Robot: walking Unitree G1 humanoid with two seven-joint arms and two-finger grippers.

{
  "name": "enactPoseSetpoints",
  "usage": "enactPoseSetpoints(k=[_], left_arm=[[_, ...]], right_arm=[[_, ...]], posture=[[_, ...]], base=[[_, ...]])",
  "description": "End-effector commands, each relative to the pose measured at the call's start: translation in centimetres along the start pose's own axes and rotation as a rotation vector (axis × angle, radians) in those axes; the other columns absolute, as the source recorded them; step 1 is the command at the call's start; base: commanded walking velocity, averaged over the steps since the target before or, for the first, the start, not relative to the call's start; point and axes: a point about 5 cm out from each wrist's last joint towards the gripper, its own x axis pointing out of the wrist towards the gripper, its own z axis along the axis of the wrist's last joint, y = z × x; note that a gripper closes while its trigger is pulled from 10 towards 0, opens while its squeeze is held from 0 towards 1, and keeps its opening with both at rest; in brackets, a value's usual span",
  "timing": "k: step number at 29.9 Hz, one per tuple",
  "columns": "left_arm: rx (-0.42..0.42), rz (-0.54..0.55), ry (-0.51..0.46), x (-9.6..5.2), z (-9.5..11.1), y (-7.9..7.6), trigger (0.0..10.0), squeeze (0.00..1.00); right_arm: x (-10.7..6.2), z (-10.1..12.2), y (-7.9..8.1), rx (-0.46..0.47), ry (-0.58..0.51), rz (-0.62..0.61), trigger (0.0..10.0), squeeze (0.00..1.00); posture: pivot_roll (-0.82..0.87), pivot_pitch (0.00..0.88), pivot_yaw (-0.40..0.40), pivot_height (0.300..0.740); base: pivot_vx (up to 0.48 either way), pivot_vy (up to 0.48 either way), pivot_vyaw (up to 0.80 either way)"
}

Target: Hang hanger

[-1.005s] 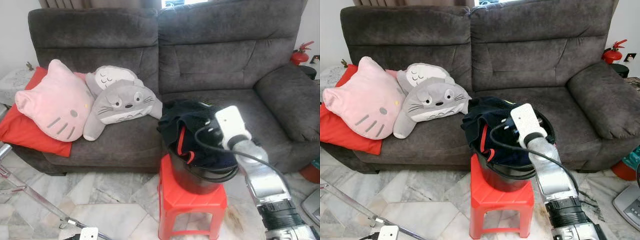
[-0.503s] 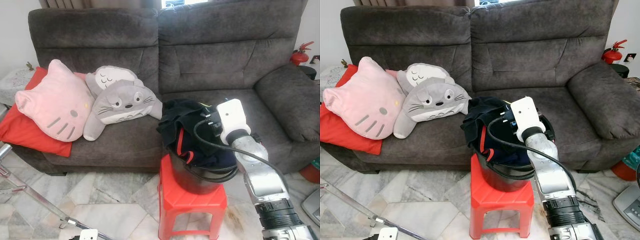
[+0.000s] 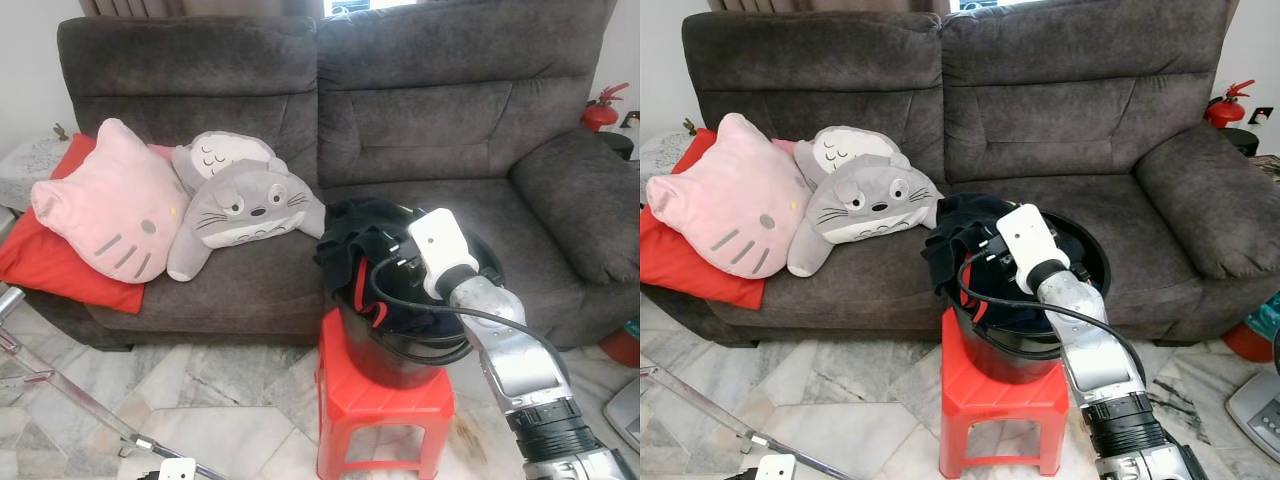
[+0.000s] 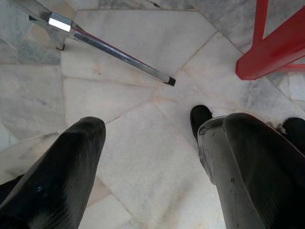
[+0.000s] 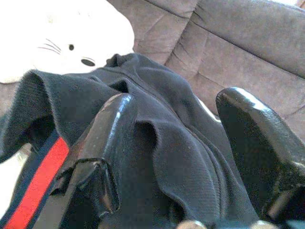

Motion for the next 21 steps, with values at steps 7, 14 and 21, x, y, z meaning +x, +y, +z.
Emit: enactPoseSetpoints(k=[7,14,21], left_arm=[[-0.007,0.007,0.009,0.0,-0.1,0.2,10.0,0.0],[-0.01,0.005,0.008,0.0,0.0,0.2,10.0,0.0],[-0.015,0.002,0.008,0.0,-0.1,0.1,10.0,0.0]], right_arm=[[0.1,-0.9,-0.4,-0.011,0.083,-0.018,10.0,0.0],[0.2,-1.2,-0.3,-0.014,0.103,-0.002,10.0,0.0],[0.3,-1.3,-0.7,-0.023,0.124,-0.026,10.0,0.0]], posture=[[-0.27,0.0,0.084,0.732],[-0.27,0.0,0.083,0.732],[-0.27,0.0,0.082,0.732]], base=[[0.0,0.0,0.0],[0.0,0.0,0.0],[0.0,0.0,0.0]])
